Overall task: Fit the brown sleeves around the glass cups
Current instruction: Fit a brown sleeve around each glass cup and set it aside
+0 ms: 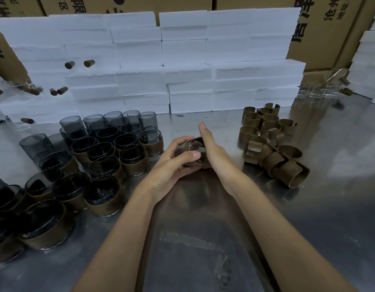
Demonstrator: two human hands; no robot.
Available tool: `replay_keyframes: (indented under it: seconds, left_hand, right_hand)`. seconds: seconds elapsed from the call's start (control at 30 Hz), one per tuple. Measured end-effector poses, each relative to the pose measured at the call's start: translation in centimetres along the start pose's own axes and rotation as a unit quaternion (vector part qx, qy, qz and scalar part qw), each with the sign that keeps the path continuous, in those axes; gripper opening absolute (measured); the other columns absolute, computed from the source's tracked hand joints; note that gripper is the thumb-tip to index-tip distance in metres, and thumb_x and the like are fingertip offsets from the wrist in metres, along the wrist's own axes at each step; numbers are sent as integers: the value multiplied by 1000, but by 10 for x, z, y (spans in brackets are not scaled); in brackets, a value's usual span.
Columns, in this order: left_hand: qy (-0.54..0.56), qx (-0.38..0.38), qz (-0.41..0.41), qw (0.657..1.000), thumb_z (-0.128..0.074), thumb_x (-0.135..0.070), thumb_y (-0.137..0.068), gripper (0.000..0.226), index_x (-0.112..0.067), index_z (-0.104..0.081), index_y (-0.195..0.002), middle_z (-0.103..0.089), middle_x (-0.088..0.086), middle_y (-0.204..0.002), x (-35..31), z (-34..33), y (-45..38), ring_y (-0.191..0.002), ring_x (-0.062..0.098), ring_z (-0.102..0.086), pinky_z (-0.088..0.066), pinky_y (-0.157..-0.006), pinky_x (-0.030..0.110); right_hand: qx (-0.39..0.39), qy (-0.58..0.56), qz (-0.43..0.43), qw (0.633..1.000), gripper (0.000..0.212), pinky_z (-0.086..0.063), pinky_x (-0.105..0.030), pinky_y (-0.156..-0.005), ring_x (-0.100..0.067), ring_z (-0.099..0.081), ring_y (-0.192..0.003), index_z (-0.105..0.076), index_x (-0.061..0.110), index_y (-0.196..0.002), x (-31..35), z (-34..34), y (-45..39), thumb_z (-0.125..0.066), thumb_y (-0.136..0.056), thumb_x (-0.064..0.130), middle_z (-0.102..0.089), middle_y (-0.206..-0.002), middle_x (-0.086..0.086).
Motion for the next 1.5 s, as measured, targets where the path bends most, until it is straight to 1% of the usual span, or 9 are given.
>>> replay_keyframes:
  seconds: [0.2, 0.63, 0.8, 0.9, 1.03, 1.2, 1.27, 1.37, 1.5]
  left_hand:
    - [4, 10, 7, 1000, -84, -25, -67, 72, -18, -62, -135, -64, 22, -133, -1, -1, 1, -116, 32, -69, -57, -98, 40]
    - [8, 27, 9, 1000, -77, -8, -76, 66, -16, -59, -139, -67, 15, -120, -3, -5, 2, -107, 28, -71, -55, -103, 43]
    - [-1, 33, 3, 999, -68, 7, -87, 55, -8, -58, -139, -66, 15, -127, -2, -8, 4, -112, 26, -68, -59, -96, 41]
    - [-5, 22, 7, 1000, -68, 3, -89, 55, -12, -58, -140, -66, 18, -127, -3, -8, 4, -110, 27, -68, -58, -98, 42]
    - [62, -17, 29, 997, -73, -9, -85, 60, -10, -54, -142, -67, 22, -131, -2, -5, 3, -117, 36, -68, -58, -99, 46]
    - [11, -112, 32, 993, -53, -48, -101, 56, 2, -72, -119, -75, 20, -115, -3, -7, -1, -101, 25, -73, -61, -88, 34]
    - [4, -199, 23, 980, -47, -40, -108, 51, 5, -71, -114, -75, 21, -109, -1, -1, 0, -92, 26, -70, -55, -83, 34]
    - [67, -281, 16, 957, -52, -27, -107, 35, -9, -59, -77, -56, 8, -67, 2, 6, 7, -63, 19, -53, -43, -64, 31]
    - [139, -311, 30, 940, -52, -27, -105, 39, -17, -47, -68, -47, 6, -68, 6, 8, 12, -62, 19, -47, -40, -65, 32]
  right_hand:
    - [-49, 3, 11, 999, 65, -42, -21, -72, 16, -64, -71, -74, 54, -78, 2, 2, 4, -25, -70, 96, -73, -77, 26]
    - [-84, -26, 19, 996, 57, -44, -21, -69, 12, -66, -71, -75, 54, -75, -2, 8, 4, -30, -86, 88, -75, -78, 24]
    - [-149, -68, 27, 986, 60, -57, -38, -93, -13, -71, -97, -77, 27, -95, -12, 14, -1, -43, -93, 77, -78, -94, 5]
    - [-147, -74, 25, 986, 59, -56, -32, -92, -12, -72, -97, -76, 23, -98, -13, 14, -1, -44, -96, 72, -78, -95, 3]
    - [-169, -113, 18, 979, 58, -51, -16, -65, -1, -69, -74, -70, 15, -99, -17, 16, 0, -46, -98, 68, -76, -81, 8]
    - [-175, -154, -15, 972, 34, -53, -24, -73, -3, -69, -72, -68, 18, -102, -21, 19, -1, -55, -101, 49, -75, -72, 10]
    - [-130, -204, -35, 970, 19, -53, -26, -72, -8, -69, -68, -70, 16, -99, -19, 13, 1, -63, -96, 33, -73, -67, 9]
    - [-58, -223, -71, 970, 13, -49, -27, -61, -16, -61, -62, -70, 13, -81, -16, -3, 9, -67, -87, 24, -67, -69, -4]
    - [-114, -294, -113, 942, 22, -46, -32, -63, -15, -51, -52, -63, 12, -76, -18, -14, 17, -68, -94, 24, -54, -54, 0]
Point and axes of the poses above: each hand's wrist, its own y-axis away from the middle knuckle, its own z-axis out of the back of the hand, x = y × z, the point moved 7 cm from there along -y, towards the middle knuckle
